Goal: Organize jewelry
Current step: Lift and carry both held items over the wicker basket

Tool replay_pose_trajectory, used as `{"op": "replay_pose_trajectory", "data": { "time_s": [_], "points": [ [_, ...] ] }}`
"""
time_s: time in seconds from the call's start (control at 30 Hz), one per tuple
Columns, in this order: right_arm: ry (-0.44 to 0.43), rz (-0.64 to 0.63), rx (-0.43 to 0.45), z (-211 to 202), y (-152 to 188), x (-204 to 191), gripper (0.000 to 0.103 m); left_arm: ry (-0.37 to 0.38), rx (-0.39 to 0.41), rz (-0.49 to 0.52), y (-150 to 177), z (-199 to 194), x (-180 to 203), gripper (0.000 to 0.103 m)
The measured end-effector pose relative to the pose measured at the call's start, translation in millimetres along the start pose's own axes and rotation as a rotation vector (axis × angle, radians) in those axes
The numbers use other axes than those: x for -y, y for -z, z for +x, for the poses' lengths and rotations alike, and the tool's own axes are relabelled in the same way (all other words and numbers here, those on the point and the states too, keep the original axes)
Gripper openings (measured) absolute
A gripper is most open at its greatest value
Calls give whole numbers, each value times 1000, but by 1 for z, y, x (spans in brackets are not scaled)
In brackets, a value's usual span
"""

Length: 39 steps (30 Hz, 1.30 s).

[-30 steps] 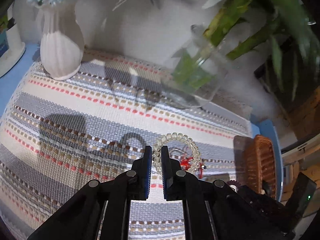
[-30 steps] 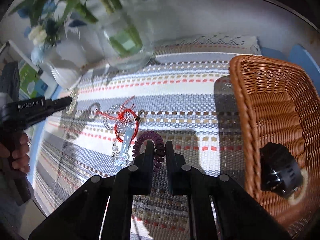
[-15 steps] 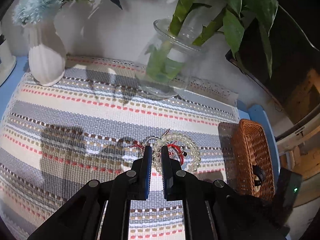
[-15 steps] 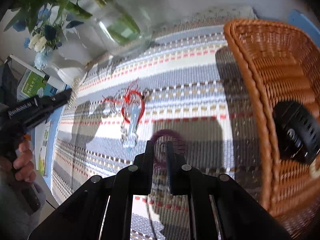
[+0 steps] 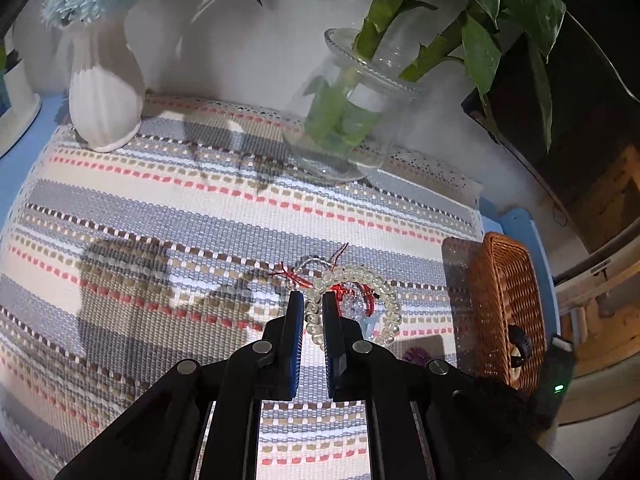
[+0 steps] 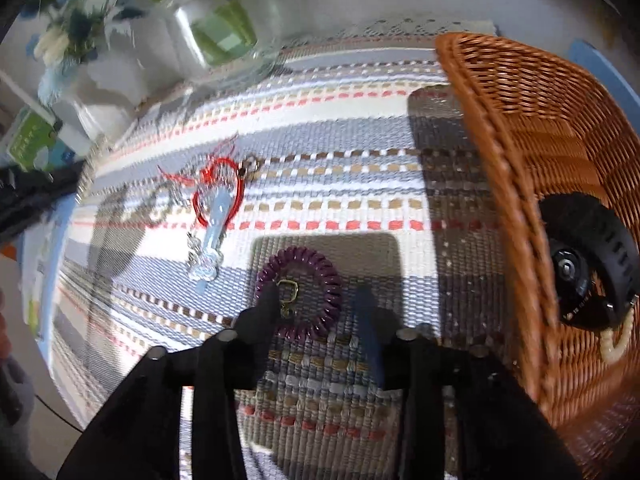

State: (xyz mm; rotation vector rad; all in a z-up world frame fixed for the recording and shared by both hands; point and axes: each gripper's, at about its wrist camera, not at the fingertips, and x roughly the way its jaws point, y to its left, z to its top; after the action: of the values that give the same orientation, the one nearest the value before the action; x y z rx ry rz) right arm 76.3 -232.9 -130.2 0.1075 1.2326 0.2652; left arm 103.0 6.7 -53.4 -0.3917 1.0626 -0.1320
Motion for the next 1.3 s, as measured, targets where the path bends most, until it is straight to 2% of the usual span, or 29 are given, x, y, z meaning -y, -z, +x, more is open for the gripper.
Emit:
{"op": "replay_pose_trajectory", "data": {
  "time_s": [0.03, 0.13, 0.2, 0.27, 0.4, 0.63, 0.77, 0.9, 1.13, 1.23, 1.3],
  "points": [
    [30, -30, 27, 0, 1, -4, 40, 0, -2, -1, 0, 0, 0, 9],
    [169, -109, 18, 4, 2, -16, 12, 8, -7, -3, 1, -2, 1, 9],
    [149, -108, 6, 3, 1, -15, 11, 9, -5, -1, 1, -4, 2, 9],
    [92, -70, 9, -4, 0, -9, 11, 12, -3, 1, 2, -5, 4, 9],
    [23, -1, 76, -33, -4, 1, 11, 20, -6, 17, 1, -5, 12, 9],
    [14, 64, 211, -91, -13, 25, 11, 59, -24, 112, -4, 6, 55, 9],
    [42, 121, 261, -115, -15, 45, 11, 96, -48, 204, -8, 22, 100, 9],
    [115, 164, 296, -137, -10, 75, 12, 126, -69, 282, -13, 40, 144, 9],
    [183, 309, 298, -154, 10, 137, 12, 162, -101, 434, -9, 70, 229, 9],
    [179, 360, 286, -157, 23, 160, 12, 153, -128, 479, 0, 85, 252, 9],
    [182, 373, 274, -157, 29, 168, 12, 120, -158, 520, 9, 103, 273, 9]
  ]
}}
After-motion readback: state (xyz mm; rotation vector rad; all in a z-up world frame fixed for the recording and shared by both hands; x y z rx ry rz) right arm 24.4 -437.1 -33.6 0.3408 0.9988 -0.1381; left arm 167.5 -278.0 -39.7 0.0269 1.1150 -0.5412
